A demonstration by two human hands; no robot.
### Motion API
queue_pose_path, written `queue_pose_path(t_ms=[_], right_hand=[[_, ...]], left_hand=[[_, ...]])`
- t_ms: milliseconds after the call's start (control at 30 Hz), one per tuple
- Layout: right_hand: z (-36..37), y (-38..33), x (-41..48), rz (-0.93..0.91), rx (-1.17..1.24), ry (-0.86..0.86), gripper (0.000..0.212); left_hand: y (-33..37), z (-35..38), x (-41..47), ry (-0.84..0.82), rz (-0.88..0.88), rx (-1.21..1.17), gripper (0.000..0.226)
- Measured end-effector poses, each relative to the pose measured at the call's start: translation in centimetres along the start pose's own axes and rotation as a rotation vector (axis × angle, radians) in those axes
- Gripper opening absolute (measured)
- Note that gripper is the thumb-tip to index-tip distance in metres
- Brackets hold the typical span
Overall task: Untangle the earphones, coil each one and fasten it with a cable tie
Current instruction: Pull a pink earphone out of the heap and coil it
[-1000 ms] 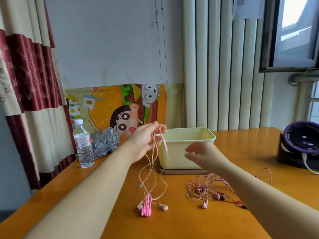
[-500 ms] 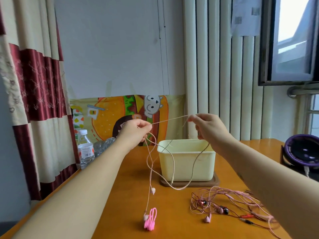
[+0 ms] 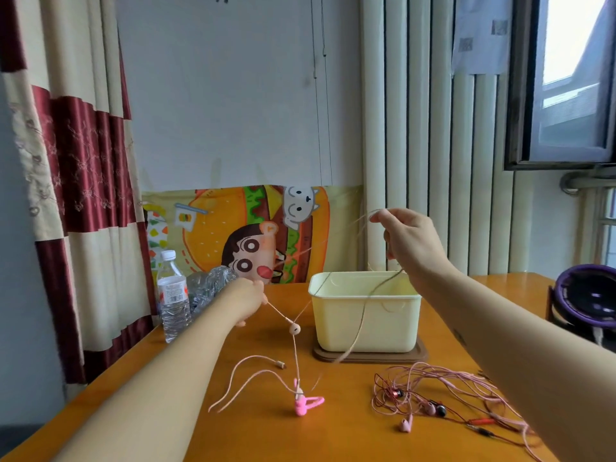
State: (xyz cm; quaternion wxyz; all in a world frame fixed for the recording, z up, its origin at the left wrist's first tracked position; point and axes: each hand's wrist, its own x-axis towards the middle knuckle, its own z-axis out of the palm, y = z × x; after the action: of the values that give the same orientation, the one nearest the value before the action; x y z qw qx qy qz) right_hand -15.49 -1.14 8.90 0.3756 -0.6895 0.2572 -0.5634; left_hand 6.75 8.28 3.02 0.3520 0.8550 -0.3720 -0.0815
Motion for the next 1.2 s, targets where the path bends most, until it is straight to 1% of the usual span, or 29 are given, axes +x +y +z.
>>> queue_pose_path(t_ms=[67, 133, 200, 267, 333, 433, 500, 600, 700, 767, 833, 867, 933, 1033, 1100, 1133, 1200], right_hand=[[0.1, -0.1, -0.2, -0.025, -0.017, -0.032, 0.021], [0.2, 0.0, -0.3, -0.01, -0.019, -0.106, 0.021], [0.4, 0.2, -0.6, 0.024, 0.01, -0.226, 0.023], [0.6, 0.1, -0.9, 0.044, 0.05, -0.334, 0.025], [0.9, -0.3, -1.3, 0.051, 0.084, -0.409, 0.026], [1.3, -1.1, -1.7, 0.04, 0.108, -0.494, 0.026], [1.3, -1.3, -1.8, 0.027, 0.08, -0.54, 0.025], [1.0, -1.0, -2.0, 0.056, 0.047, -0.568, 0.024], [0.5, -0.2, -2.2, 0.1, 0.006, -0.632, 0.024], [0.2, 0.4, -2.3, 0.133, -0.051, -0.714, 0.027], [-0.2, 0.7, -2.4, 0.169, -0.094, -0.793, 0.028], [-0.3, 0.7, -2.4, 0.188, -0.103, -0.832, 0.028], [-0.5, 0.6, -2.6, 0.219, -0.126, -0.921, 0.027], [-0.8, 0.3, -2.7, 0.232, -0.172, -1.035, 0.026], [-0.9, 0.3, -2.7, 0.221, -0.185, -1.018, 0.026], [-1.0, 0.3, -2.6, 0.216, -0.183, -0.972, 0.026], [-1.2, 0.7, -2.4, 0.213, -0.175, -0.853, 0.025]], left_hand=[[0.3, -0.2, -0.4, -0.077, 0.001, -0.272, 0.041], [0.7, -0.6, -0.9, -0.198, 0.007, -0.501, 0.041], [1.0, -0.7, -1.4, -0.287, 0.047, -0.615, 0.044], [1.5, -0.4, -1.9, -0.344, 0.104, -0.637, 0.045], [1.9, 0.2, -2.4, -0.389, 0.192, -0.6, 0.042], [2.8, 1.2, -3.5, -0.493, 0.309, -0.629, 0.039], [3.3, 1.7, -4.2, -0.499, 0.35, -0.663, 0.044], [3.5, 1.7, -4.7, -0.461, 0.363, -0.712, 0.045], [3.0, 1.3, -4.7, -0.509, 0.323, -0.775, 0.044], [2.7, 1.2, -4.7, -0.453, 0.37, -0.732, 0.036], [2.3, 1.3, -4.3, -0.309, 0.428, -0.676, 0.03], [2.0, 1.3, -3.9, -0.234, 0.431, -0.678, 0.029], [1.6, 1.4, -3.1, -0.115, 0.374, -0.789, 0.029], [1.2, 1.6, -2.1, 0.061, 0.171, -1.083, 0.027], [0.7, 1.5, -1.5, 0.144, 0.056, -1.185, 0.029], [0.2, 1.5, -1.2, 0.166, 0.027, -1.164, 0.03], [-0.9, 1.3, -0.8, 0.192, 0.023, -0.992, 0.028]])
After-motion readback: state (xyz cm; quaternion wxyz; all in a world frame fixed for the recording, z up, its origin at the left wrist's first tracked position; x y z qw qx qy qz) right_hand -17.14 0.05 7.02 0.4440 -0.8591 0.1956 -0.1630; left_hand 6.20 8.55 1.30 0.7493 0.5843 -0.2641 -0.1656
